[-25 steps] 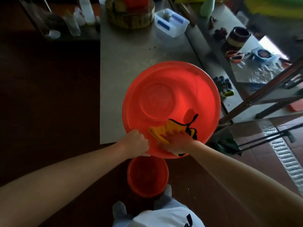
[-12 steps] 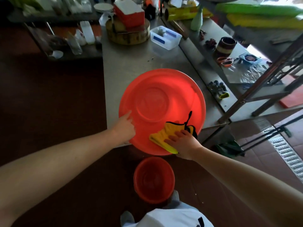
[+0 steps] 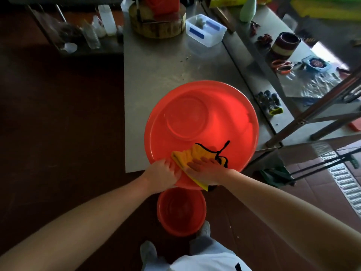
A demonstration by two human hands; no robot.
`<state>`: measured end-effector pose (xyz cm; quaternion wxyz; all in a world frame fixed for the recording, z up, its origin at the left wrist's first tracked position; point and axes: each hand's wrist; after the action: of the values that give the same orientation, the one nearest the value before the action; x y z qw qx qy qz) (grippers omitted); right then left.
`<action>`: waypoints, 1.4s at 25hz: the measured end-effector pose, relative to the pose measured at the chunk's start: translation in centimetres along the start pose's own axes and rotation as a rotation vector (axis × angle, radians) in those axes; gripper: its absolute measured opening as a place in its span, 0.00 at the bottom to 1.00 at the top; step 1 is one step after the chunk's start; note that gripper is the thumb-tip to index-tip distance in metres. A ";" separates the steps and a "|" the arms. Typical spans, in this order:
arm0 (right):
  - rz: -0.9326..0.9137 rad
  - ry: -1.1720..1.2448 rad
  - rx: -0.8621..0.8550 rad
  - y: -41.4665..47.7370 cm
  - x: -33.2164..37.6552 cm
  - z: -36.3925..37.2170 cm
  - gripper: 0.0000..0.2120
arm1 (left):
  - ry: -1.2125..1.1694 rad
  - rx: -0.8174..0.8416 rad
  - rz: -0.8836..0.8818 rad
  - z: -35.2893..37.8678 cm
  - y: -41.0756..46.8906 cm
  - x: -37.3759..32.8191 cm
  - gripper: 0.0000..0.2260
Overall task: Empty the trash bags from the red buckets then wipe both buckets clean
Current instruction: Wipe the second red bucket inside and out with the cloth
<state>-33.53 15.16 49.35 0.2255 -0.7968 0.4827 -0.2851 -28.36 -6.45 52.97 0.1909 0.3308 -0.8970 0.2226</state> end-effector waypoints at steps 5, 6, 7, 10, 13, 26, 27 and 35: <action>0.059 0.007 -0.101 6.0 0.3 0.7 0.29 | -0.024 -0.005 0.063 -0.7 1.2 -0.8 0.27; 0.059 -0.048 -0.123 6.7 -0.5 0.5 0.28 | -0.028 0.006 0.057 -0.8 1.2 -1.1 0.26; 0.055 -0.127 -0.143 7.5 -1.9 0.1 0.28 | -0.027 0.026 0.051 -0.8 1.4 -1.6 0.25; 0.099 -0.264 -0.207 8.6 -6.5 -1.7 0.25 | -0.033 0.092 0.042 -1.5 1.8 -2.4 0.18; 0.179 -0.217 -0.213 8.7 -7.3 -1.3 0.26 | 0.017 0.101 0.049 -2.6 2.5 -2.6 0.15; 0.178 -0.251 -0.105 4.7 -6.0 -1.9 0.27 | 0.060 0.110 0.035 -2.7 2.6 -2.5 0.20; 0.189 -0.263 -0.086 4.0 -5.6 -2.1 0.27 | 0.069 0.099 0.037 -2.8 2.5 -2.5 0.20; 0.114 -0.154 0.083 -4.7 -0.9 -4.5 0.31 | -0.103 0.122 -0.036 -3.1 3.0 0.0 0.24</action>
<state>-33.84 17.62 55.46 0.3106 -0.7776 0.4962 -0.2296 -29.78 -2.76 54.71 0.1282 0.3690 -0.8842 0.2561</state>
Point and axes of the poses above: each hand's wrist, its own y-axis towards the middle knuckle, its own z-axis out of the palm, x = y × z, and after that the axes turned 9 degrees about y, right-handed
